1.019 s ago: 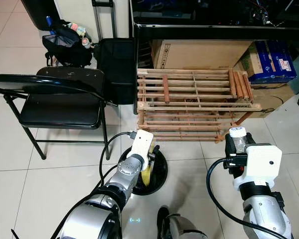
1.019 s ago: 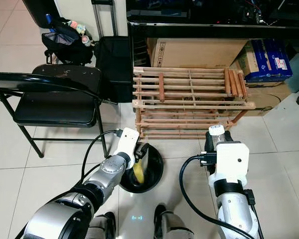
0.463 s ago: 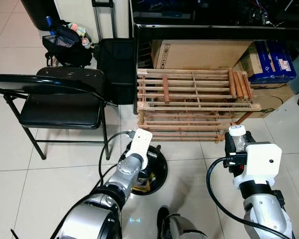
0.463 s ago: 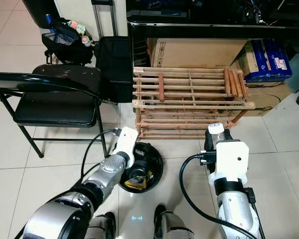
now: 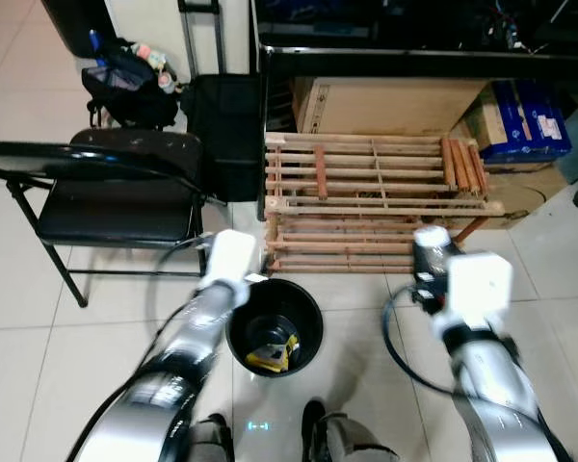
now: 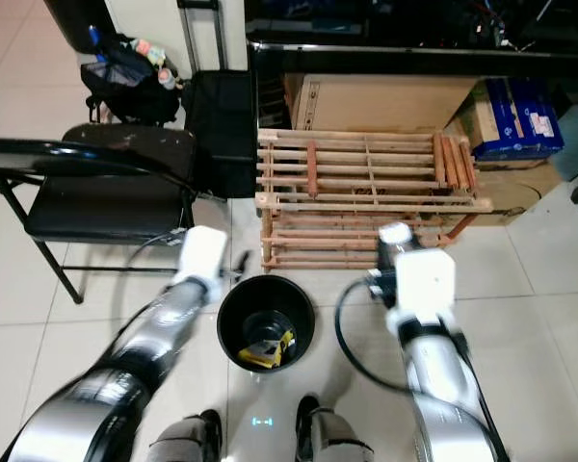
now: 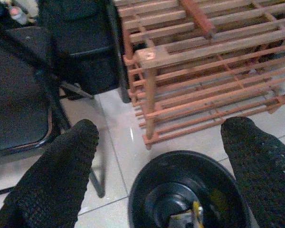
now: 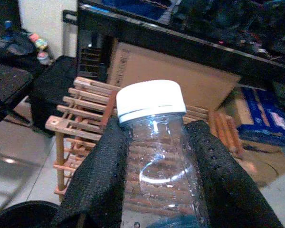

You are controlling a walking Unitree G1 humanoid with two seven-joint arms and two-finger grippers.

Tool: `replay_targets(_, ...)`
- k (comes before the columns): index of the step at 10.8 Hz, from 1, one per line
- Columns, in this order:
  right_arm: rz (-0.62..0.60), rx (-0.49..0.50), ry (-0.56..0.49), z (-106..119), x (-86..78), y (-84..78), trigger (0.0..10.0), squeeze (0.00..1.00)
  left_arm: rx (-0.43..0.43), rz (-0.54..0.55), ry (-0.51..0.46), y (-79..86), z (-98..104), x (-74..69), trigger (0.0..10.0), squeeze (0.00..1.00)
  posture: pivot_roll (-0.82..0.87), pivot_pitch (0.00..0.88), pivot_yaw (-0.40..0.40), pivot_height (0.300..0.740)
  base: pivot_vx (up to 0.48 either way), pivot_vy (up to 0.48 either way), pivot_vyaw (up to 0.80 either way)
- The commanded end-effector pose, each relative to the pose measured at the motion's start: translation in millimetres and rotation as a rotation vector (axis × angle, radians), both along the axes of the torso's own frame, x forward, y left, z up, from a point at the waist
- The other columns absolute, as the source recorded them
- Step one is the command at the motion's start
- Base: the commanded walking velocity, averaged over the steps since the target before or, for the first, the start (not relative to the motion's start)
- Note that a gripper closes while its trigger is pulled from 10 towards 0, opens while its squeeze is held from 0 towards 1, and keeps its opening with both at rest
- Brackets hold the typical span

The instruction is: Picking trash to rubbish bin

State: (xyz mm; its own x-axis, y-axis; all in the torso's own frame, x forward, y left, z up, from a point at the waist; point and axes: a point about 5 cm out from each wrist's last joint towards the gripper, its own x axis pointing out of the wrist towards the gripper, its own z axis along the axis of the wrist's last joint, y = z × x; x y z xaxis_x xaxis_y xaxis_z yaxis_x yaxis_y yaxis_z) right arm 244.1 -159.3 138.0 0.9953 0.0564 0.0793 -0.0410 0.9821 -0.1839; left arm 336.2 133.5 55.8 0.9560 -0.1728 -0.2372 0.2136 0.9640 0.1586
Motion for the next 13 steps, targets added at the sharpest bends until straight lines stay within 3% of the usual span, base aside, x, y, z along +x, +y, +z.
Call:
replay_targets(1,-0.001,-0.003,0.025,-8,1.0,-6.3,10.0,0.00,-0.012,-0.016,0.003,-0.1,-1,-3.0,10.0,0.00,0.14,0.250,-0.097,0.740,0.000,0.000,0.00)
replay_targets(5,0.115,-0.070,0.105,-39,39.3,-2.6,10.0,0.00,-0.052,-0.089,0.023,28.5,16,-44.2,10.0,0.00,0.31,0.309,-0.117,0.740,0.000,0.000,0.00)
replay_targets(9,0.243,-0.091,0.192,-74,61.8,21.3,10.0,0.00,-0.051,-0.186,0.188,56.5,38,-101.3,10.0,0.00,0.46,0.385,-0.109,0.740,0.000,0.000,0.00)
replay_targets(12,0.295,-0.125,0.196,-78,73.0,33.3,10.0,0.00,-0.062,-0.211,0.268,61.1,48,-121.0,10.0,0.00,0.50,0.412,-0.097,0.740,0.000,0.000,0.00)
replay_targets(13,0.291,-0.077,0.216,-81,74.5,36.2,10.0,0.00,-0.062,-0.227,0.288,60.4,49,-125.3,10.0,0.00,0.51,0.410,-0.093,0.740,0.000,0.000,0.00)
